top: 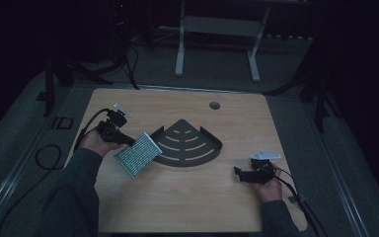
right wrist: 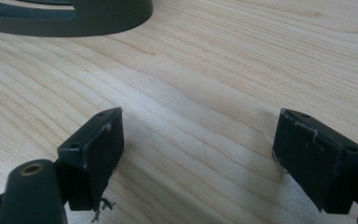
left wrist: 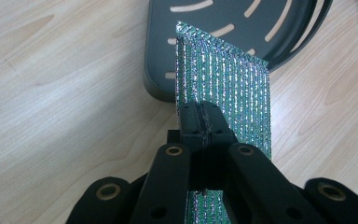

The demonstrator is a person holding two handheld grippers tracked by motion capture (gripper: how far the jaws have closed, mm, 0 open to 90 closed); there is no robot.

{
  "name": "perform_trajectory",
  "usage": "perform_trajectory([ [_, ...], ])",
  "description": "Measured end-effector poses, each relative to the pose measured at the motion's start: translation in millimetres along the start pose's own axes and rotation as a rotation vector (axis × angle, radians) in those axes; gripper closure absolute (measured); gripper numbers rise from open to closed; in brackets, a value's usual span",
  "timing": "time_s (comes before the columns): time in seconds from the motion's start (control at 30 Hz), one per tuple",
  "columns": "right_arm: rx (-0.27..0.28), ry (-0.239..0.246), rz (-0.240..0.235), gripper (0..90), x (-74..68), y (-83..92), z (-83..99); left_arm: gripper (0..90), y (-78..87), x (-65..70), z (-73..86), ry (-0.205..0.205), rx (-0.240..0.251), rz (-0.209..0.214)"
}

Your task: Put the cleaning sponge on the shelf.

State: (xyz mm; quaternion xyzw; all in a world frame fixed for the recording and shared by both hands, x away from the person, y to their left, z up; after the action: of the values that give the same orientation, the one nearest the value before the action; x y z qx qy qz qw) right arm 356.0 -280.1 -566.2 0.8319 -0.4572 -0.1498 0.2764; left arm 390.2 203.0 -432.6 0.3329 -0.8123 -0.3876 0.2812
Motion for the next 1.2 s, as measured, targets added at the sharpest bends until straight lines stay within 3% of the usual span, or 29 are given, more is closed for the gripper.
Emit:
perform_trajectory([
  [0.93,0.000,0.000,0.000,15.9,0.1,0.0,0.0,89.8,-12.6,8.5,-29.5,-0.035,-0.016,-0.036],
  [1.2,0.001,0.000,-0.001,15.9,0.1,0.0,0.0,89.8,-19.5,6.8,-32.5,-0.027,-0.017,-0.032],
])
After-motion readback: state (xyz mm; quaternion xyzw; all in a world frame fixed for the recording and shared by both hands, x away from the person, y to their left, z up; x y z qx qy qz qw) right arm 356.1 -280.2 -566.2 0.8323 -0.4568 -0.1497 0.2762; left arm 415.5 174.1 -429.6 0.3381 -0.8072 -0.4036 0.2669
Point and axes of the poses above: each handheld gripper's, and its own axes: y roughly backward along the jaws, z roughly out of its underside, x roughly to its right, the point moved 1 cm from there along -y, roughly forward along the jaws, and after that the axes turned 7 degrees about x, right-handed, at the moved point
